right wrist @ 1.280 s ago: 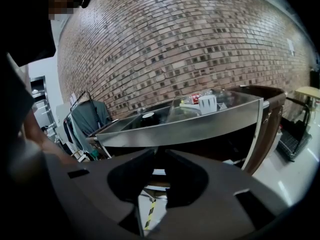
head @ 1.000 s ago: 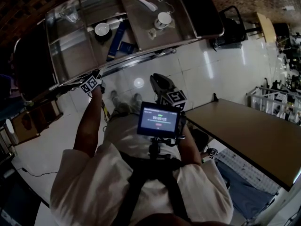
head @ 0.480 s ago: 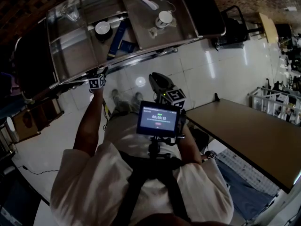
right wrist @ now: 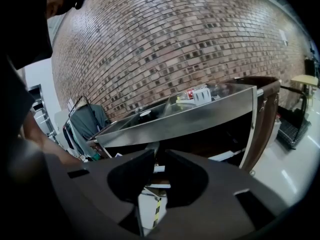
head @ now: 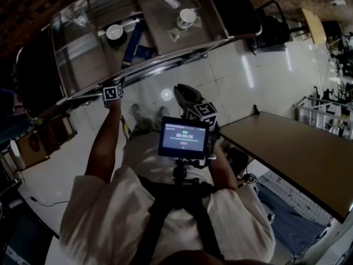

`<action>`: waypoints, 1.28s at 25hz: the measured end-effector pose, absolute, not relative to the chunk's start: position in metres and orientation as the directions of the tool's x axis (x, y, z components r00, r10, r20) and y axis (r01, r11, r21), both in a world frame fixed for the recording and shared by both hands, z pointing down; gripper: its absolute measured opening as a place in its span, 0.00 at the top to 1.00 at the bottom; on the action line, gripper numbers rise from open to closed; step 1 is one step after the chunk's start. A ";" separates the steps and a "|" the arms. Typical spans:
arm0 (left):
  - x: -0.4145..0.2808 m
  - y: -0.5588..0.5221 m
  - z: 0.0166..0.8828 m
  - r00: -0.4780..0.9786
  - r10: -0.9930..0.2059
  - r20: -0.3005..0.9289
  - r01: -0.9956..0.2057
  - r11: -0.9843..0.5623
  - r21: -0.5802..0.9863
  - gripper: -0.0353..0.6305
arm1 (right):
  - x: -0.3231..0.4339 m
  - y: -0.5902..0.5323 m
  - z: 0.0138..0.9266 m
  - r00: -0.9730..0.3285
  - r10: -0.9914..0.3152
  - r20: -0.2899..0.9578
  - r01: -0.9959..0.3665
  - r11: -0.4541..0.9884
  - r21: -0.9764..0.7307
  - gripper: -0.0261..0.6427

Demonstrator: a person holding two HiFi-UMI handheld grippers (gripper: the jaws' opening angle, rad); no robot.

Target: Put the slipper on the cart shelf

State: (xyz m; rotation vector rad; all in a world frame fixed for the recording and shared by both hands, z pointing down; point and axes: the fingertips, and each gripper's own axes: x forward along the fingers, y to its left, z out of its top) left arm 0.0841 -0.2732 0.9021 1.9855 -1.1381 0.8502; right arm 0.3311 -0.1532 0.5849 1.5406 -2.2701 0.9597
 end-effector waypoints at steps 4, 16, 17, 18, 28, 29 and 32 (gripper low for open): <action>0.076 -0.264 0.903 0.349 -0.433 0.831 -0.914 -0.354 0.199 0.42 | 0.330 -0.149 0.585 -0.425 -0.739 0.523 -0.888 0.230 -0.397 0.84; 0.046 -0.236 0.885 0.276 -0.464 0.842 -0.950 -0.265 0.165 0.42 | 0.330 -0.142 0.583 -0.462 -0.740 0.489 -0.870 0.270 -0.413 0.84; 0.047 -0.235 0.879 0.292 -0.484 0.825 -0.948 -0.257 0.185 0.42 | 0.331 -0.142 0.582 -0.464 -0.741 0.486 -0.869 0.272 -0.414 0.84; 0.051 -0.233 0.872 0.315 -0.501 0.806 -0.944 -0.256 0.209 0.42 | 0.333 -0.142 0.582 -0.465 -0.743 0.482 -0.868 0.274 -0.415 0.84; 0.111 -0.179 0.779 0.588 -0.587 0.556 -0.804 -0.351 0.479 0.42 | 0.361 -0.130 0.580 -0.483 -0.755 0.443 -0.855 0.297 -0.426 0.84; 0.120 -0.174 0.768 0.619 -0.581 0.528 -0.780 -0.381 0.497 0.42 | 0.365 -0.128 0.581 -0.487 -0.754 0.440 -0.853 0.302 -0.426 0.84; 0.150 -0.161 0.735 0.706 -0.559 0.436 -0.702 -0.468 0.537 0.42 | 0.375 -0.123 0.587 -0.500 -0.752 0.430 -0.847 0.320 -0.425 0.84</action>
